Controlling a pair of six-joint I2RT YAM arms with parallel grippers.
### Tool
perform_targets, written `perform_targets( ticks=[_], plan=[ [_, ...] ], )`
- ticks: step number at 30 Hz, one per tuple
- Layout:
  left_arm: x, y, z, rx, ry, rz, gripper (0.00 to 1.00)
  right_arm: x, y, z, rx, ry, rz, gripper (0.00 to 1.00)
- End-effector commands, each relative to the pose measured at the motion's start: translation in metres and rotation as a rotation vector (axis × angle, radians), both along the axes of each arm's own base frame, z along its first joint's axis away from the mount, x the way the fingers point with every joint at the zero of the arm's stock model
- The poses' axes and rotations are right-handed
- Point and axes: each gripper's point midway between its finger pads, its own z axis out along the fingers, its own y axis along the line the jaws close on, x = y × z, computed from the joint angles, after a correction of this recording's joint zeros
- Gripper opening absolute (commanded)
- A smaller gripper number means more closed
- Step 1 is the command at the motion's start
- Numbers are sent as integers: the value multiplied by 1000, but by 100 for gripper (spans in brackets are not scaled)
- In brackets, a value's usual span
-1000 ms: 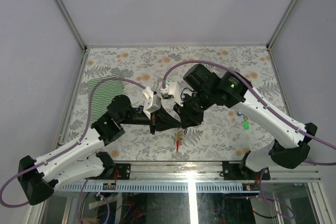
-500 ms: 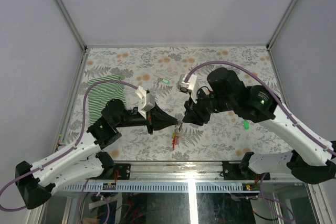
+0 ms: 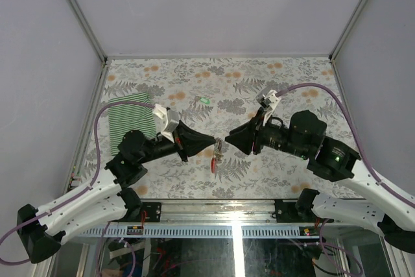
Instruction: Put the keys on the keyring
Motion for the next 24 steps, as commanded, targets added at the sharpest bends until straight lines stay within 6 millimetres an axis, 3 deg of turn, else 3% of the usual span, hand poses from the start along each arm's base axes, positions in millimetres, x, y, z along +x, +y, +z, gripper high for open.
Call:
perform_targets(
  ticks=[1, 24],
  plan=[
    [1, 5, 37, -127, -64, 25, 0, 5, 12, 27, 215, 57, -46, 39],
    [-12, 9, 54, -169, -94, -21, 0, 1, 21, 7, 211, 119, -10, 37]
  ],
)
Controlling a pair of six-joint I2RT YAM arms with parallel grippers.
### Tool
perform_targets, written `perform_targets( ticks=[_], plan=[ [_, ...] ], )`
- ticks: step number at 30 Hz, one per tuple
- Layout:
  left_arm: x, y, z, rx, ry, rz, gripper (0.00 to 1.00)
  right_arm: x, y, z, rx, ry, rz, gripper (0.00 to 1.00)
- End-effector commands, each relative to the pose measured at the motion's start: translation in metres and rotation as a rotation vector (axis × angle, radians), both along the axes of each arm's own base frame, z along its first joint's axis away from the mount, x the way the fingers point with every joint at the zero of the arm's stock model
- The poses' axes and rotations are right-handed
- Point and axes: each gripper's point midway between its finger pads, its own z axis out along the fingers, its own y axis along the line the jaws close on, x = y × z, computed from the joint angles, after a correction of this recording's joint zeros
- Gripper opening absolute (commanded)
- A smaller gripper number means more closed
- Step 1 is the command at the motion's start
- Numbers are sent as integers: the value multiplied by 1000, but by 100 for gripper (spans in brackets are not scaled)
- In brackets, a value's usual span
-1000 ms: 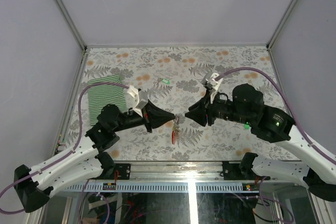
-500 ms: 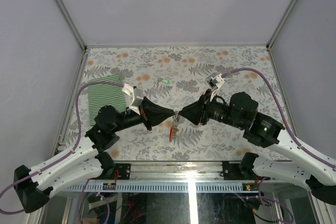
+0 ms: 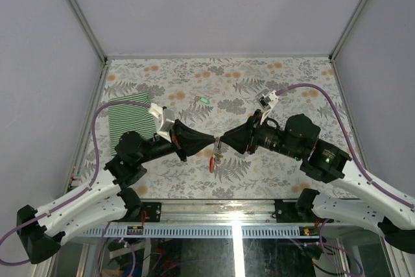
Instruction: Put the keys on the keyring
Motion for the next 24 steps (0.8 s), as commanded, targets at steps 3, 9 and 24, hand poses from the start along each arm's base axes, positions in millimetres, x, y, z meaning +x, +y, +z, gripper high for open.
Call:
perform_targets(
  ticks=[3, 9, 24],
  plan=[
    [-10, 7, 39, -111, -94, -12, 0, -4, 6, 16, 56, -23, 32, 36],
    [-10, 8, 41, -115, -96, -11, 0, -7, 12, 11, 41, -6, 69, 36],
    [-10, 7, 39, -111, -92, -12, 0, -9, 14, 16, 56, -14, 82, 24]
  ],
)
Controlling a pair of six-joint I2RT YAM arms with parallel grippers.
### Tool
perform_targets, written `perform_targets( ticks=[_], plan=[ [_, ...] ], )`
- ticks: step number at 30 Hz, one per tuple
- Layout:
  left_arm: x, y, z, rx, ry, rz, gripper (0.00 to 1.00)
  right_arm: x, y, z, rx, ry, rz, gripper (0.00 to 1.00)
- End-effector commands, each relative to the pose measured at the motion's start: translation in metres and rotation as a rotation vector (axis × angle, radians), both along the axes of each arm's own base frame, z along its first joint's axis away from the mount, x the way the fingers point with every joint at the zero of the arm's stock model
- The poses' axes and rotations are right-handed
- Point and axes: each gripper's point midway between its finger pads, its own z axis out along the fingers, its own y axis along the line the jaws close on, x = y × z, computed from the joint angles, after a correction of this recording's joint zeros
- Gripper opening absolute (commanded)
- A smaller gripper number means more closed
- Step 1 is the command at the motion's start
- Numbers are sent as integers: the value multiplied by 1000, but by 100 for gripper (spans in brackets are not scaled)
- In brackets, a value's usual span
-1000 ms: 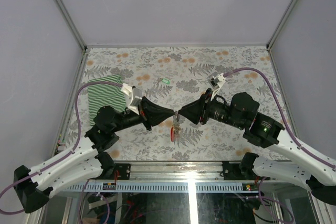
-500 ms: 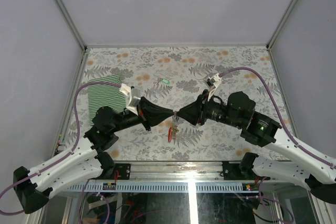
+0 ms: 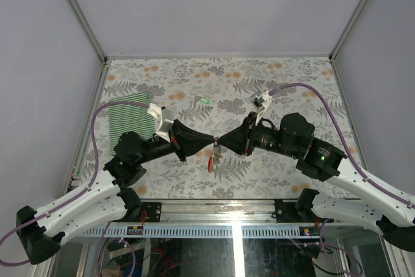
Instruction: Put the keys on the keyring
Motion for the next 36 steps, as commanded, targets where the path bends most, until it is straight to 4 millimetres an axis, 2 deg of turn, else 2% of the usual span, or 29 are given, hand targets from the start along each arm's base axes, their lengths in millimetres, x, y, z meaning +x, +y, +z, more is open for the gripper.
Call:
perform_targets(
  ticks=[1, 14, 36],
  plan=[
    [-8, 5, 36, -103, -86, -11, 0, -3, 4, 25, 73, -42, 19, 23],
    [-6, 5, 36, -98, -85, -4, 0, 0, 0, 27, 72, -52, -2, 2],
    [-3, 7, 35, -91, -89, 20, 0, 0, -8, 24, 53, -56, -28, 0]
  ],
)
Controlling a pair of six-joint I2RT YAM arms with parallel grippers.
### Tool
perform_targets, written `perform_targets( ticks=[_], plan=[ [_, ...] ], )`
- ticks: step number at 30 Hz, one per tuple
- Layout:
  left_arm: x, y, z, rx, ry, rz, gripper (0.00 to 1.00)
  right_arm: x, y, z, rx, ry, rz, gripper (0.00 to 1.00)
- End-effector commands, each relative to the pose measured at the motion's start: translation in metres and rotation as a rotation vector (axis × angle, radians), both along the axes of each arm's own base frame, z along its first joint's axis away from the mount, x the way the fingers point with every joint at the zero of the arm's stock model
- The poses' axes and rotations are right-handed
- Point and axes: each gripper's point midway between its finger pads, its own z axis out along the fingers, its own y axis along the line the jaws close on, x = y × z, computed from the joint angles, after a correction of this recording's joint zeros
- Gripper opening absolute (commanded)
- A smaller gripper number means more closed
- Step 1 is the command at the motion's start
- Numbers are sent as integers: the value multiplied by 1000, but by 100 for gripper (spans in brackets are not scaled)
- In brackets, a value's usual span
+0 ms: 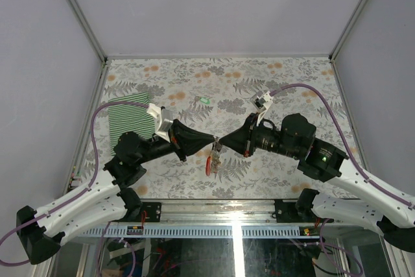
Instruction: Put the keys on the keyring
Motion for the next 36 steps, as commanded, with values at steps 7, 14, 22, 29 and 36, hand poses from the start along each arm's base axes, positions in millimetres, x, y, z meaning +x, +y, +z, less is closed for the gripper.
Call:
perform_targets(
  ticks=[7, 14, 22, 29, 36],
  plan=[
    [-5, 7, 35, -85, -86, 10, 0, 1, -5, 20, 51, -51, -22, 1],
    [-5, 6, 35, -85, -87, 9, 0, 1, -5, 16, 48, -36, -24, 2],
    [-5, 6, 36, -85, -87, 8, 0, 0, -3, 9, 26, -10, -17, 5],
    [-5, 6, 36, -84, -90, 6, 0, 0, -1, 1, 3, 8, -13, 9],
    [-5, 5, 36, -83, -91, 4, 0, 1, 2, -6, -21, 26, -6, 12]
  ],
)
